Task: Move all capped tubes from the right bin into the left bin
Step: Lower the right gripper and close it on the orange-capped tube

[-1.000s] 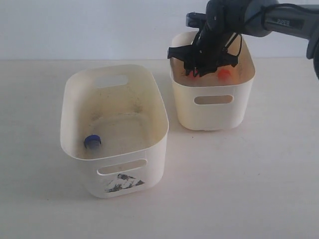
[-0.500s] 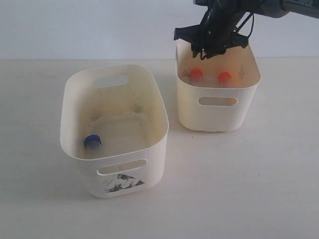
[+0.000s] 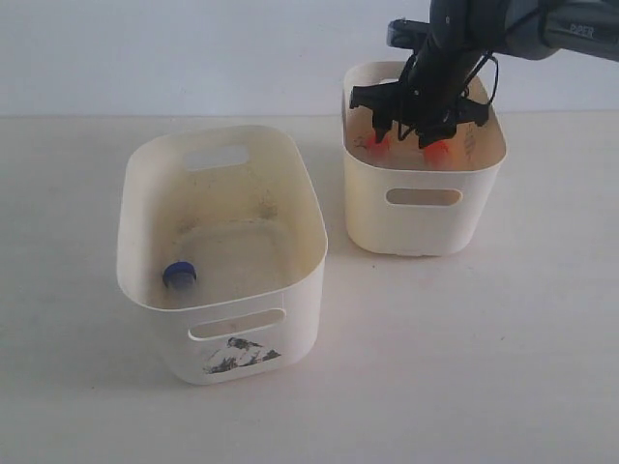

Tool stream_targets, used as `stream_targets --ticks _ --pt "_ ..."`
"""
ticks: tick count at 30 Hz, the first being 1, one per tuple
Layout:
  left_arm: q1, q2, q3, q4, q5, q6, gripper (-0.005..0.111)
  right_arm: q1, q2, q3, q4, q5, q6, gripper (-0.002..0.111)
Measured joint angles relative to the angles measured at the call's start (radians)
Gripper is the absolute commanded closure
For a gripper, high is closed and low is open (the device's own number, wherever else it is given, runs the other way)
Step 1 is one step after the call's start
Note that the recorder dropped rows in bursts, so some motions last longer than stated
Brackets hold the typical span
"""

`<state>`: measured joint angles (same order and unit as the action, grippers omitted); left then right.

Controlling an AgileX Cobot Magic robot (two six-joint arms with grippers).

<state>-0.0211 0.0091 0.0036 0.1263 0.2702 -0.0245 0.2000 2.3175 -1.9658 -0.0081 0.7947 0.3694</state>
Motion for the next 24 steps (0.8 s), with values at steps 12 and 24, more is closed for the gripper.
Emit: stream_targets --ticks 12,24 --pt "0.0 0.0 0.0 0.0 0.0 0.0 0.102 0.0 0.031 0.0 0.018 -0.017 -0.041 0.034" --pt "0.0 0.0 0.0 0.0 0.0 0.0 0.102 0.0 0.078 0.0 0.025 -0.009 -0.045 0.034"
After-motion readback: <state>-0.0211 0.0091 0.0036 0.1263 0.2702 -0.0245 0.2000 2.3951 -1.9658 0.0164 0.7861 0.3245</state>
